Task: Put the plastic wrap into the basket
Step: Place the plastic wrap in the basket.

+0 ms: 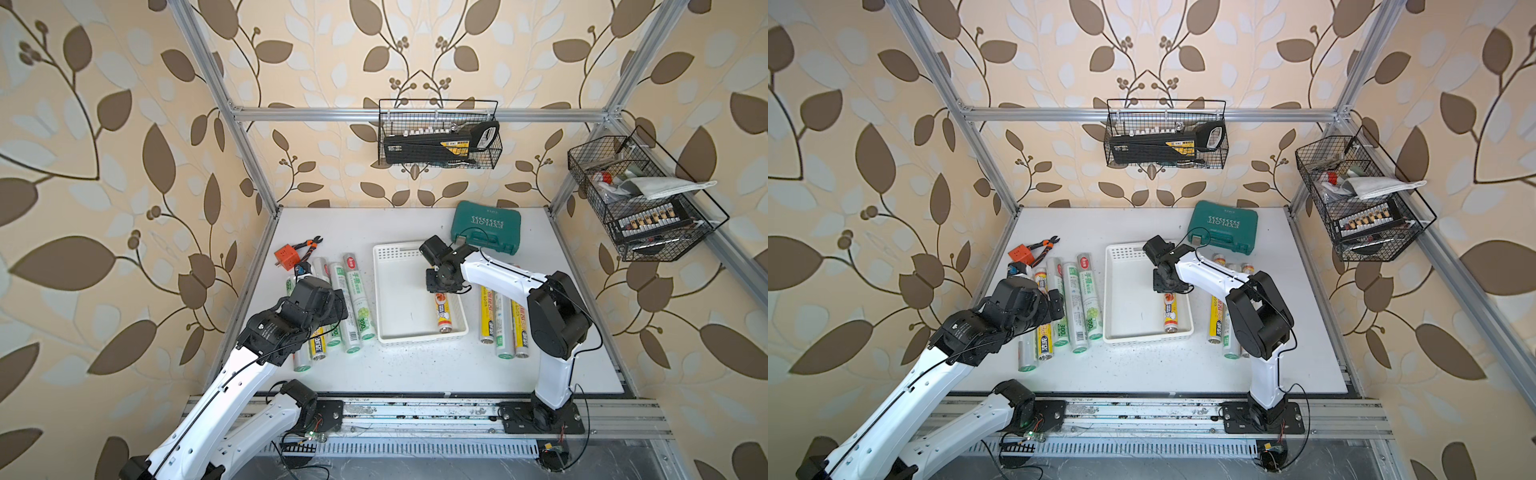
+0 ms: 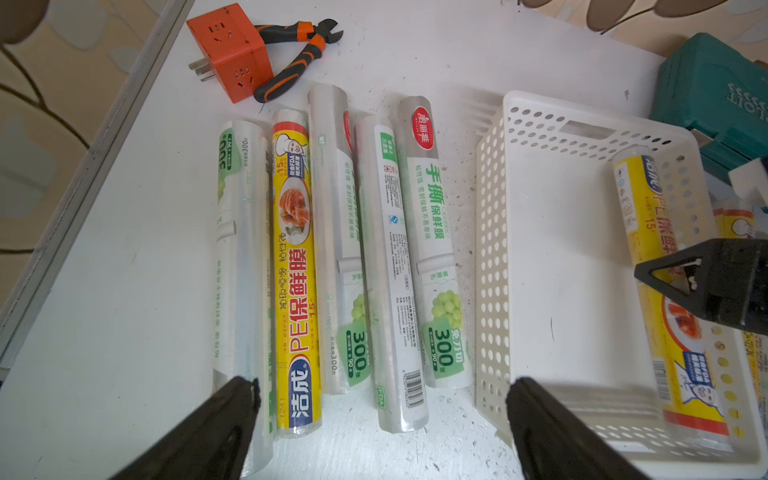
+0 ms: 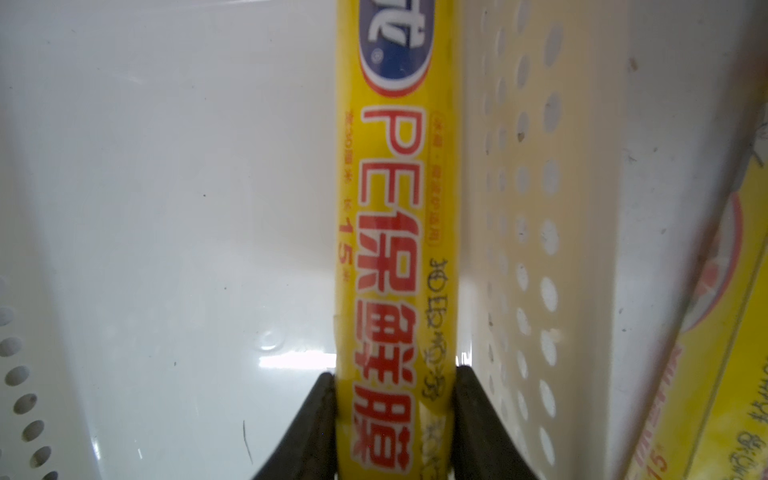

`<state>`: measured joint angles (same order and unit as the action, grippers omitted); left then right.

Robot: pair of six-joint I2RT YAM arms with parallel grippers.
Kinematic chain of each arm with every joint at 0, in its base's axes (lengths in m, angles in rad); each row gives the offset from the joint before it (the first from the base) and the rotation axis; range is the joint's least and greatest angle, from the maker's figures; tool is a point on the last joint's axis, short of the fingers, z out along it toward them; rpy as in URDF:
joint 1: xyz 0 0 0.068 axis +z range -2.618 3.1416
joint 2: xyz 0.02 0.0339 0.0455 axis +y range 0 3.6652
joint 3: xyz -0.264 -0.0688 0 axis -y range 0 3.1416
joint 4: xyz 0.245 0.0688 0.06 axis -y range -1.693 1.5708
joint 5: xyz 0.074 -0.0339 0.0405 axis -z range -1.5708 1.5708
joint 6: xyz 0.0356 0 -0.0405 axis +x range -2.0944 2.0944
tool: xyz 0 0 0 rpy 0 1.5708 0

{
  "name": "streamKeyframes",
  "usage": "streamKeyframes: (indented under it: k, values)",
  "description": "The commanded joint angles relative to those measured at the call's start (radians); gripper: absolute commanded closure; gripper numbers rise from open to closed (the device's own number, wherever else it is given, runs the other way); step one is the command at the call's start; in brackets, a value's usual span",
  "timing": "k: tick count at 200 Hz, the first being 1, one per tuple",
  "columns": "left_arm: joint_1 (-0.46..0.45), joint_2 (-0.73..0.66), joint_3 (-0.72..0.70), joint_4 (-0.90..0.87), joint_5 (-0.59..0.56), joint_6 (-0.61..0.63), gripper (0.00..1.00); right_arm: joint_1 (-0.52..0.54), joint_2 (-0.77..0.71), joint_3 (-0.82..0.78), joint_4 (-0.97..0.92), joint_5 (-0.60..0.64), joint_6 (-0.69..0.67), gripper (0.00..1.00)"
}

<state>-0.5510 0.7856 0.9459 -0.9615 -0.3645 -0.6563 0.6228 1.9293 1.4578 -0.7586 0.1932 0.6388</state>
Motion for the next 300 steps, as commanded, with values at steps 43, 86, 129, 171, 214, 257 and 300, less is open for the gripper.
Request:
streamKeyframes:
  k: [43, 86, 129, 171, 214, 257, 300]
  values:
    - [-0.001, 0.013, -0.001, 0.030, 0.011, -0.002, 0.01, 0.006, 0.059, 0.064, -0.036, -0.005, -0.014, 0.60]
    - [0.000, 0.014, 0.005, 0.024, 0.012, 0.003, 0.01, 0.005, 0.041, 0.047, -0.034, 0.013, -0.012, 0.52]
    - [0.000, 0.010, 0.029, -0.008, -0.009, 0.008, 0.01, 0.006, 0.025, 0.027, -0.027, 0.005, -0.014, 0.49]
    - [0.000, 0.011, 0.023, 0.022, 0.039, 0.007, 0.01, 0.007, -0.033, -0.026, 0.048, -0.070, -0.048, 0.50]
    - [0.000, 0.040, 0.021, 0.045, 0.077, 0.000, 0.01, 0.014, -0.085, -0.087, 0.141, -0.164, -0.018, 0.55]
    - [0.000, 0.066, 0.004, 0.086, 0.127, -0.016, 0.01, 0.017, -0.117, -0.110, 0.167, -0.213, -0.008, 0.57]
    - [0.000, 0.128, -0.025, 0.140, 0.151, -0.045, 0.01, 0.013, -0.204, -0.167, 0.180, -0.256, -0.025, 0.55]
